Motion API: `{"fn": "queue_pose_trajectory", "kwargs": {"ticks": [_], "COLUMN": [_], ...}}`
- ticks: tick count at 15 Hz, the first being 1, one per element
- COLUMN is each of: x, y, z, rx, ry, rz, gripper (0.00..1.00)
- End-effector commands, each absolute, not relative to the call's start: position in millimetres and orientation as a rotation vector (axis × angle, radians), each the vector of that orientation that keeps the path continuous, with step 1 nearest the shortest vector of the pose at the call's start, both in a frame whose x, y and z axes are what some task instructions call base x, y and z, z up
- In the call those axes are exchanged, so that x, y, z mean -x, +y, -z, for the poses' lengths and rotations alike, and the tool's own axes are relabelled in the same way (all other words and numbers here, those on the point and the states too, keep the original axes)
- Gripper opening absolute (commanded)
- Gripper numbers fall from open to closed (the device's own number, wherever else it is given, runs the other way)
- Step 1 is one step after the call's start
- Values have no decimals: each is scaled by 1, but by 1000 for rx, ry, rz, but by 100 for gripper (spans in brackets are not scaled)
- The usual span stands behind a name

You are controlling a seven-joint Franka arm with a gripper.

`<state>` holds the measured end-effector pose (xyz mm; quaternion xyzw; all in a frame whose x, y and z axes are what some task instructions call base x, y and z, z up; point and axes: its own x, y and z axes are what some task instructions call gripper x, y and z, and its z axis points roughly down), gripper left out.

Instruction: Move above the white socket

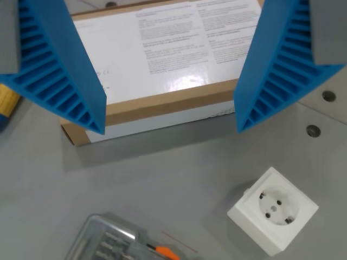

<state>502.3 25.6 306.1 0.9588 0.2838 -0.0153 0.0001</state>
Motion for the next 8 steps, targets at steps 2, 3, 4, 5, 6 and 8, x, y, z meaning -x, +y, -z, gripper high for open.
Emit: {"fn": "queue_pose_trajectory", "kwargs": {"ticks": [2, 3, 4, 5, 6, 8], "x": [-490, -489, -487, -486, -484, -481], "y": [36, 40, 43, 46, 50, 56], "z": [-289, -285, -280, -276, -271, -261], "rx": [-2824, -2803, -2779, -2756, -2734, -2688], "ry": [1402, 1446, 1491, 1534, 1576, 1658], "rz": [-165, -170, -173, -177, -173, -174], "gripper": [100, 100, 100, 100, 100, 100]}}
